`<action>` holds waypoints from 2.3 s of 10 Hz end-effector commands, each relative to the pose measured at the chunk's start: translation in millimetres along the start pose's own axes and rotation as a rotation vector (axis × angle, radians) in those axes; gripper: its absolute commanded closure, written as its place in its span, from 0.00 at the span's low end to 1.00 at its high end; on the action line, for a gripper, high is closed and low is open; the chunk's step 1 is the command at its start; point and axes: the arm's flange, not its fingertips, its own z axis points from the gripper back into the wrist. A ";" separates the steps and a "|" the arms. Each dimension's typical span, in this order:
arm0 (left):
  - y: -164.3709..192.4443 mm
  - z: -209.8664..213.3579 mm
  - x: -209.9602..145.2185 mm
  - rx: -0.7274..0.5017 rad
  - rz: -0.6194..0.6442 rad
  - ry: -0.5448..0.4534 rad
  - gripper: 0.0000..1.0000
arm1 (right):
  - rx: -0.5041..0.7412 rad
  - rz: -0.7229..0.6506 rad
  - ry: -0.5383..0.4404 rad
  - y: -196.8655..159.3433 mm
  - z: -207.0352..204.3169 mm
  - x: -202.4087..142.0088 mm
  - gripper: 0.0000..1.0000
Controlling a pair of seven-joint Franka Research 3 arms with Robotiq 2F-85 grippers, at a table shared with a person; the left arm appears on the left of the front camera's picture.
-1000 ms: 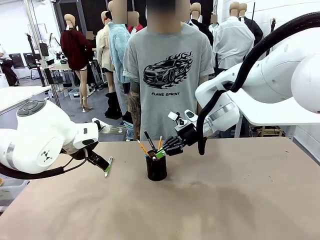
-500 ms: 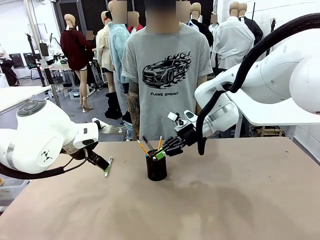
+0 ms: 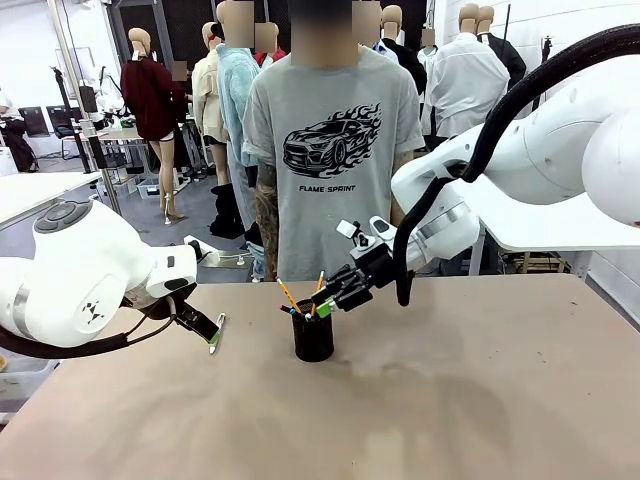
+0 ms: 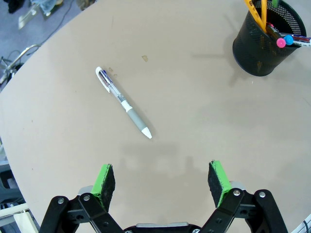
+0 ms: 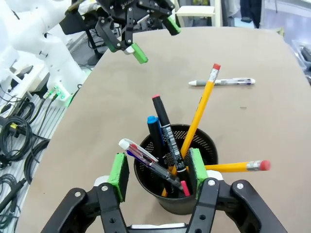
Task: Place the pens into the pen holder.
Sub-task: Pick up a writing instrument from the table and place it into the Pen holder.
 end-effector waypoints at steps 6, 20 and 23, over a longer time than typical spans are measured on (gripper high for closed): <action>1.9 0.7 -0.8 -0.001 0.005 -0.001 0.00 | -0.321 -0.034 0.008 48.5 114.7 24.0 0.37; 1.9 0.7 -0.8 -0.001 0.005 -0.001 0.00 | -0.854 -0.994 0.836 78.6 210.5 51.0 0.37; 4.9 -5.4 20.8 0.022 0.070 0.100 0.00 | -0.859 -0.952 0.759 80.5 222.5 43.2 0.37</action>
